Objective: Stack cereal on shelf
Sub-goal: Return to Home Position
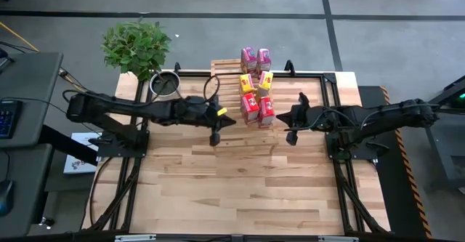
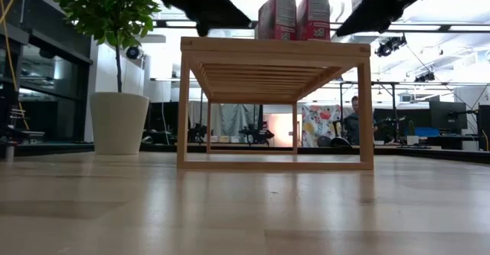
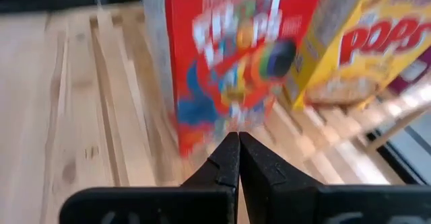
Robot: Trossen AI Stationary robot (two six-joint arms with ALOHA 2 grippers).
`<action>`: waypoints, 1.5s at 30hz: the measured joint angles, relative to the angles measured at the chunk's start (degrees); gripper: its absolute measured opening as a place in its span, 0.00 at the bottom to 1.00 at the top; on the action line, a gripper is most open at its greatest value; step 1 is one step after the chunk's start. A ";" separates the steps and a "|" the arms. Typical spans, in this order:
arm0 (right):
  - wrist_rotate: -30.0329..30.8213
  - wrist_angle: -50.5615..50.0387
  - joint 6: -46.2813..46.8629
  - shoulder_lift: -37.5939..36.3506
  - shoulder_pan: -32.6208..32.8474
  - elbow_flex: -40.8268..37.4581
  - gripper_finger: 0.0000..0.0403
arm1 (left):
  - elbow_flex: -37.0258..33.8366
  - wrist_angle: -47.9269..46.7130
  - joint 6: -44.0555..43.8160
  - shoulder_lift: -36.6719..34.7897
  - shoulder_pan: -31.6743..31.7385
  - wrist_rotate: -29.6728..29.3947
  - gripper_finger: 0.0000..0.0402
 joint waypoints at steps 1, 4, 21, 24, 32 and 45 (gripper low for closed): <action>-0.45 -1.47 0.06 -0.22 0.03 0.04 0.00 | -0.21 -0.73 0.01 -1.17 -0.83 0.00 0.00; -0.76 -3.24 1.00 -0.61 0.04 0.06 0.00 | -2.48 1.66 0.53 -4.51 -3.34 -0.92 0.00; -4.74 -1.66 1.38 -0.65 0.09 0.10 0.00 | -29.83 23.26 3.34 -32.32 -3.91 -3.64 0.00; -4.80 -1.39 1.37 -0.65 0.09 0.10 0.00 | -35.67 27.65 2.37 -35.95 -4.69 -3.33 0.00; -7.38 -1.75 -0.71 -0.98 0.09 0.10 0.00 | -45.82 35.26 2.01 -41.97 -5.14 -3.08 0.00; -8.52 2.50 0.36 -16.90 3.40 -8.31 0.00 | -53.31 37.09 -1.46 -50.94 -5.14 -0.41 0.00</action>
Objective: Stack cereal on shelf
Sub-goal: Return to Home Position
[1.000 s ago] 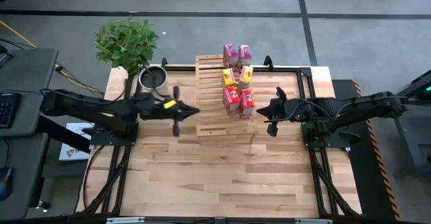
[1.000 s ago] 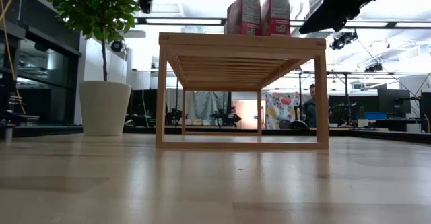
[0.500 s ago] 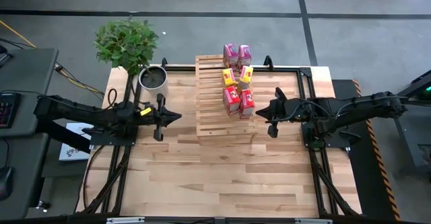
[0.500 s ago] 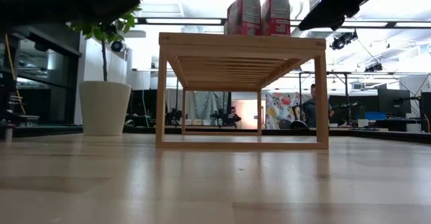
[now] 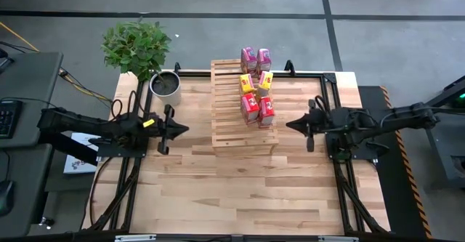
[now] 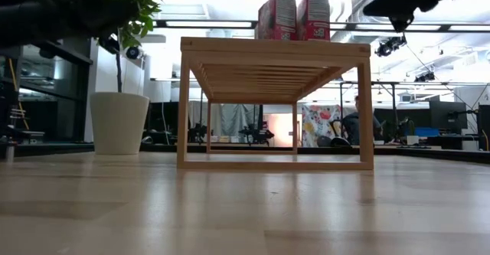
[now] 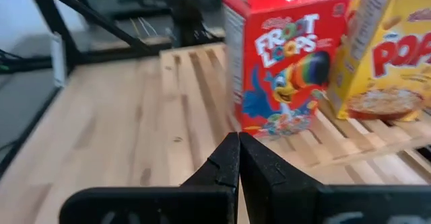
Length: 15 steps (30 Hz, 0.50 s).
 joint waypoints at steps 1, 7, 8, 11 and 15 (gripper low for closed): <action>-0.01 2.06 -0.36 -1.52 0.62 -1.76 0.00 | 0.02 0.34 0.01 -0.07 0.00 0.11 0.00; -0.01 9.77 -1.37 -9.57 2.62 -11.83 0.00 | 0.05 -0.07 0.57 -0.18 0.00 0.71 0.00; -0.01 10.05 -1.39 -10.95 2.71 -12.73 0.00 | 0.05 -0.10 1.03 -0.18 0.00 0.69 0.00; -0.16 9.64 -2.54 -15.35 2.72 -14.72 0.00 | 0.05 -0.12 3.25 -0.18 0.00 0.69 0.00; -0.31 10.89 -3.92 -21.96 2.72 -16.82 0.00 | 0.05 -0.15 4.06 -0.16 0.00 0.69 0.00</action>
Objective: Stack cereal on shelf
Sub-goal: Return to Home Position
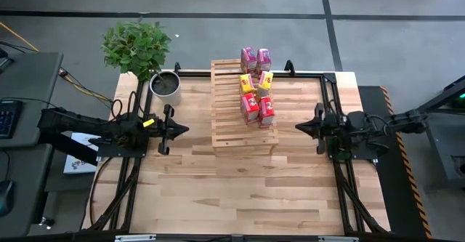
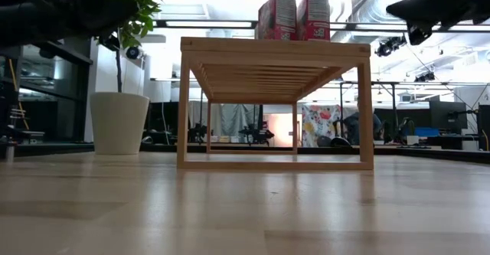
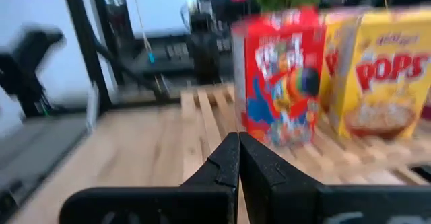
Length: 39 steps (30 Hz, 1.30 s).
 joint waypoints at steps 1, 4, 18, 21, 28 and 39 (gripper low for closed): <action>-0.41 1.72 -0.02 -1.53 0.00 -1.01 0.00 | 0.00 -0.01 -0.02 -0.01 0.00 0.00 0.00; -3.08 5.63 0.01 -5.44 0.00 -5.15 0.00 | 0.00 -0.05 -0.37 0.00 0.00 0.00 0.00; -5.31 10.17 -1.89 -12.31 0.00 -15.86 0.00 | 0.00 -1.84 -5.55 0.04 0.01 -0.22 0.00; -7.00 10.70 -5.43 -12.31 0.00 -15.86 0.00 | 0.00 -1.83 -5.55 0.04 0.00 -0.22 0.00; -6.28 10.04 -5.10 -12.29 0.00 -15.86 0.00 | 0.05 -4.96 -5.56 -1.69 0.01 -1.36 0.00; -6.35 9.05 0.55 -12.29 0.00 -15.88 0.00 | 0.09 -31.81 -5.57 -11.18 0.02 -1.53 0.00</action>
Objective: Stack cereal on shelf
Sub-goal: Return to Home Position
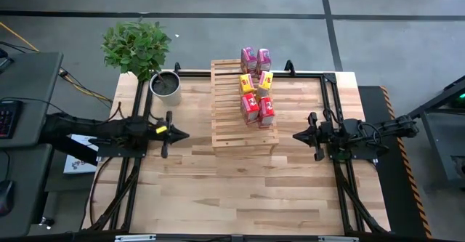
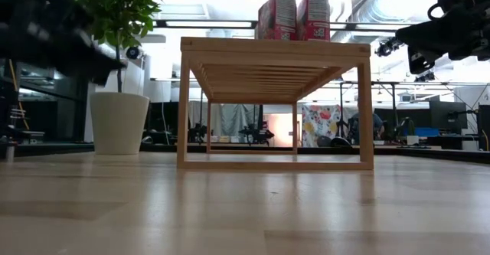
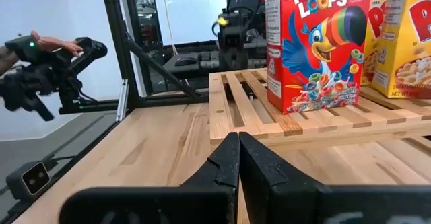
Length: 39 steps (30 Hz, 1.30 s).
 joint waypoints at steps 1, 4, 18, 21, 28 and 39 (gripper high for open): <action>0.00 0.00 -0.02 0.00 0.00 0.00 0.00 | 0.00 -4.04 0.00 -0.74 0.00 0.02 0.00; -0.02 0.00 -0.05 0.00 0.00 0.00 0.00 | 0.10 -7.39 -0.07 -1.42 0.00 1.76 0.00; -0.08 0.00 -0.07 0.09 0.00 -0.02 0.00 | 0.07 -8.40 -0.07 -2.22 -0.07 2.20 0.00; -0.09 0.00 -0.07 0.11 0.00 -0.02 0.00 | 0.07 -8.39 -0.04 -2.33 -0.07 2.18 0.00; -0.09 0.00 -0.07 0.11 0.00 -0.04 0.00 | 0.07 -8.38 0.00 -2.33 -0.07 2.21 0.00; -0.09 0.00 -0.07 -0.15 -0.13 -0.04 0.00 | 0.07 -8.38 0.00 -2.33 -0.07 2.20 0.00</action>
